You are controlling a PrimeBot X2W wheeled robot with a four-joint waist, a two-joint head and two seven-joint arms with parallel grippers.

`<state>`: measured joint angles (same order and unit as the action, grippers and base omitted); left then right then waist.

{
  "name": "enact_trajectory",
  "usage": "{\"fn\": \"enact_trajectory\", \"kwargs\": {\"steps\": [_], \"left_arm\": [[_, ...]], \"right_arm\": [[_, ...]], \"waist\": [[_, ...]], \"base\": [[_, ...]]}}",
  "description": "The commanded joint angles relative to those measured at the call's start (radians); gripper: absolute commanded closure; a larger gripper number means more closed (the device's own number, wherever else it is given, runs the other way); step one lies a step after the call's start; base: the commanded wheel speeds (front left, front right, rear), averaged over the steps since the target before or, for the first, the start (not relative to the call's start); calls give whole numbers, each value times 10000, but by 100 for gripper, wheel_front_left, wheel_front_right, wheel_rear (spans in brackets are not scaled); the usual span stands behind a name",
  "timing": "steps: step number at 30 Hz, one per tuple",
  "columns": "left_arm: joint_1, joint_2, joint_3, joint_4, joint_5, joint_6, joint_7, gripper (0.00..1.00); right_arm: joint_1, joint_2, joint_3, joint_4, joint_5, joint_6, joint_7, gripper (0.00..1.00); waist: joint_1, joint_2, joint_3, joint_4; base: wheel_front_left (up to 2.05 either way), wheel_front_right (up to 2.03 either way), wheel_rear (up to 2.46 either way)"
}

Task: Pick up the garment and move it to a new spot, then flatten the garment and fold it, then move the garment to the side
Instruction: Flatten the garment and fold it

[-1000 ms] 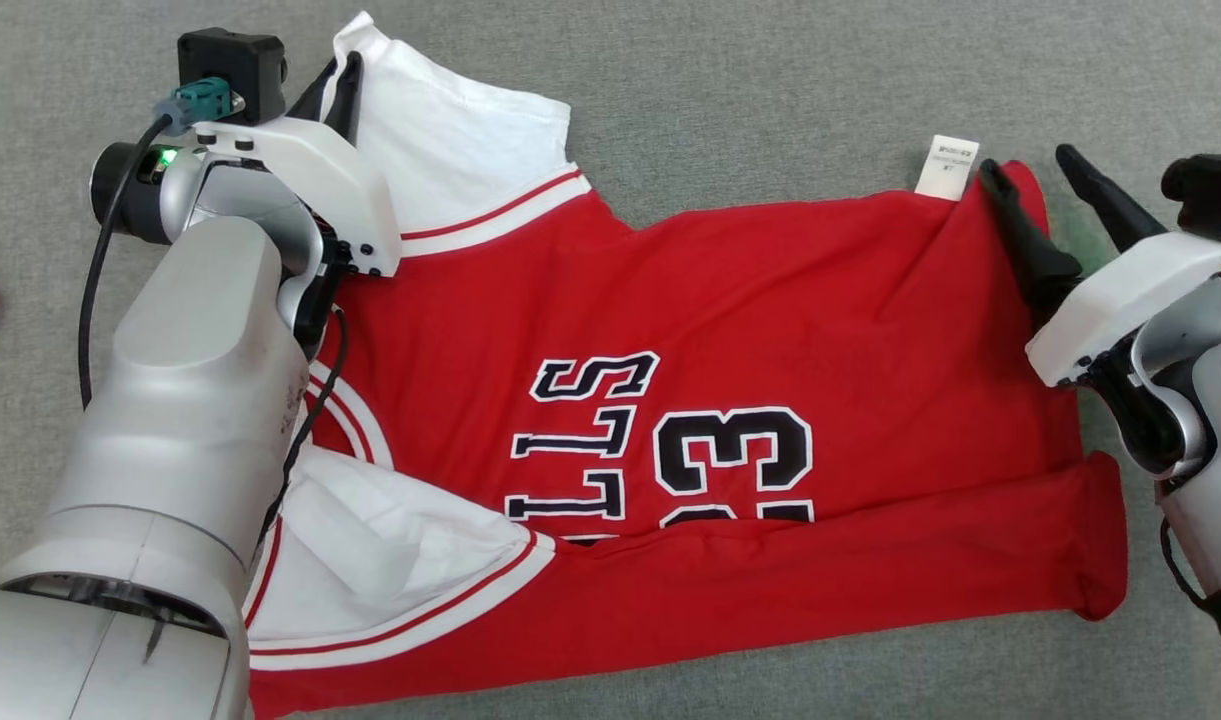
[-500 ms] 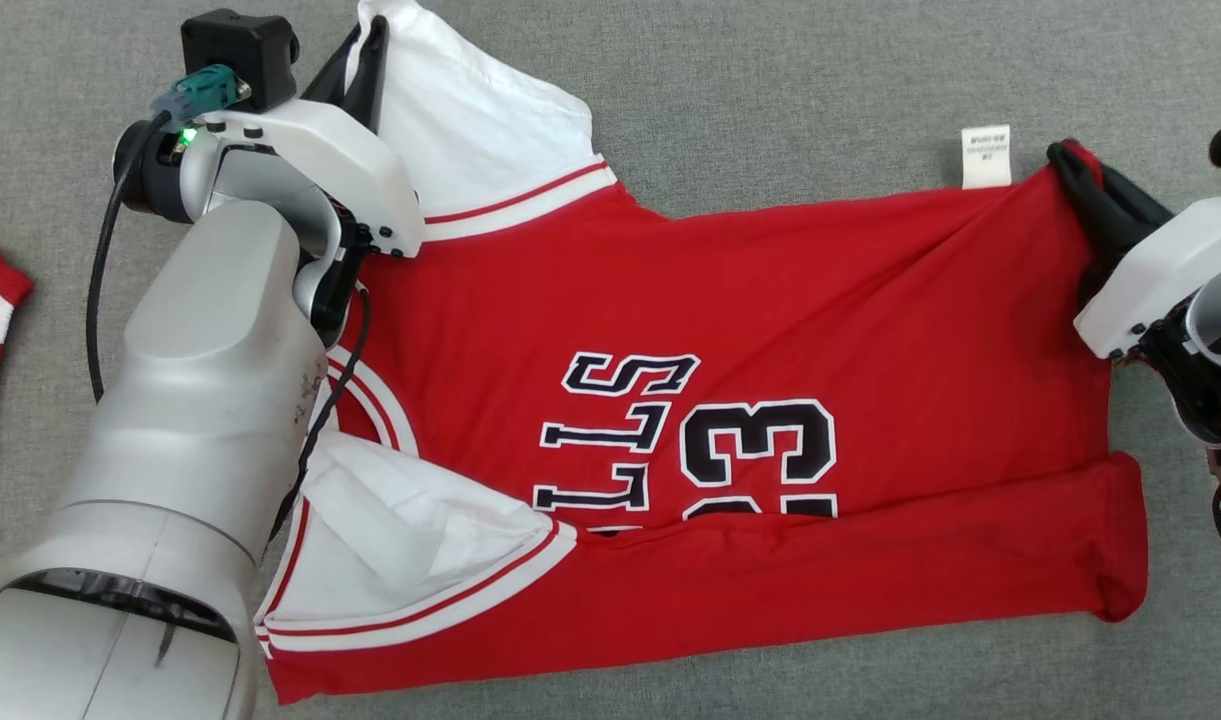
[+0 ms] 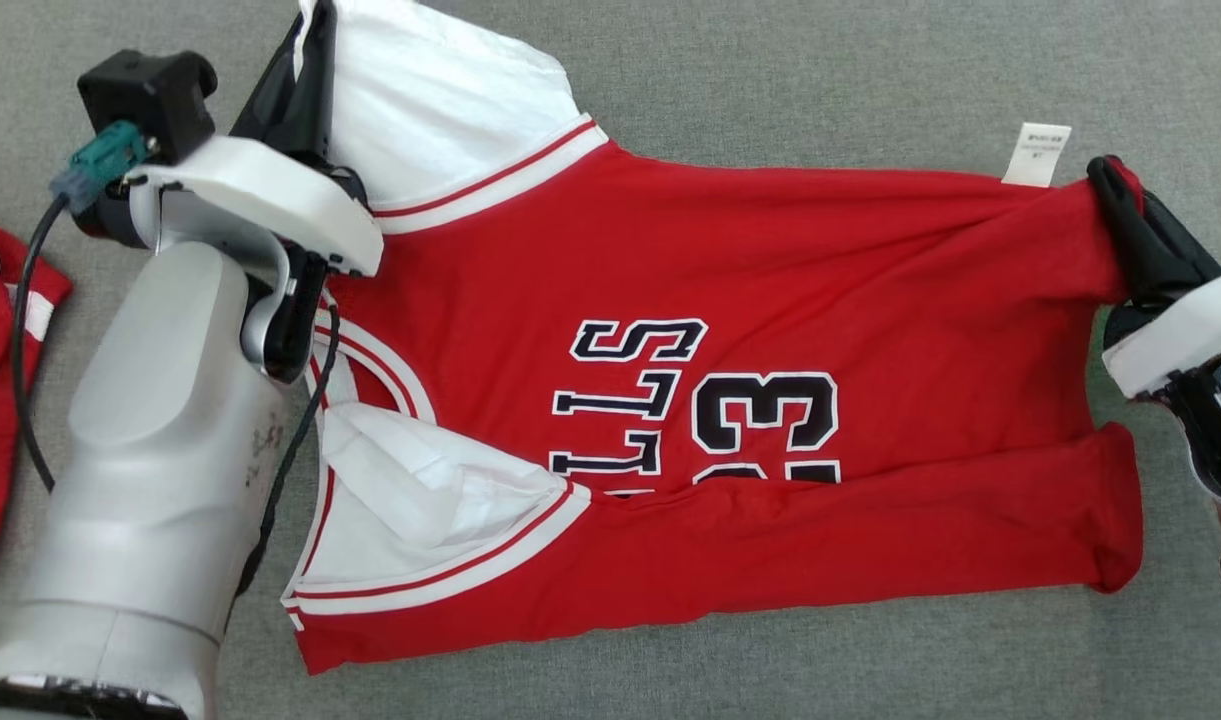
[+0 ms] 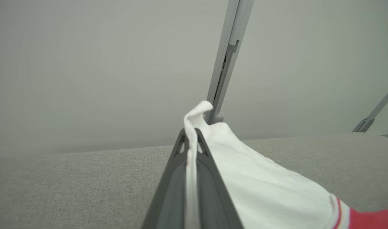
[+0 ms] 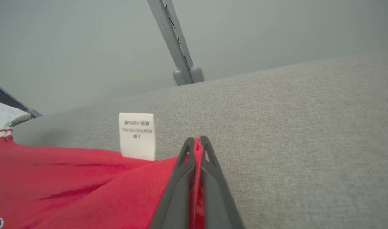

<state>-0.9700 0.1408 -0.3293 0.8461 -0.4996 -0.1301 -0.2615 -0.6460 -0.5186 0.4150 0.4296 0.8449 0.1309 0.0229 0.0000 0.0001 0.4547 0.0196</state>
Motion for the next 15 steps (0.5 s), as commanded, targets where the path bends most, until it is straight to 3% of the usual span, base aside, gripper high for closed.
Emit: {"fn": "enact_trajectory", "kwargs": {"steps": [1,8,15], "left_arm": [[295,107,127,-313,40,-8,-43,100],[3531,114,1164,-3974,316,80,-43,100],[6309,97,1268,-5833,116,432,124,100]], "right_arm": [[229,1,-110,-87,218,-1,-102,100],[1789,95,-754,-932,1789,-1,-739,100],[2804,230,-993,-1496,2505,-1,-1257,100]], "waist": [[0,-1,-42,32],[0,-1,-370,97],[0,-1,-480,-26]], "base": [[0,0,0],[0,0,0],[0,0,0]]}}
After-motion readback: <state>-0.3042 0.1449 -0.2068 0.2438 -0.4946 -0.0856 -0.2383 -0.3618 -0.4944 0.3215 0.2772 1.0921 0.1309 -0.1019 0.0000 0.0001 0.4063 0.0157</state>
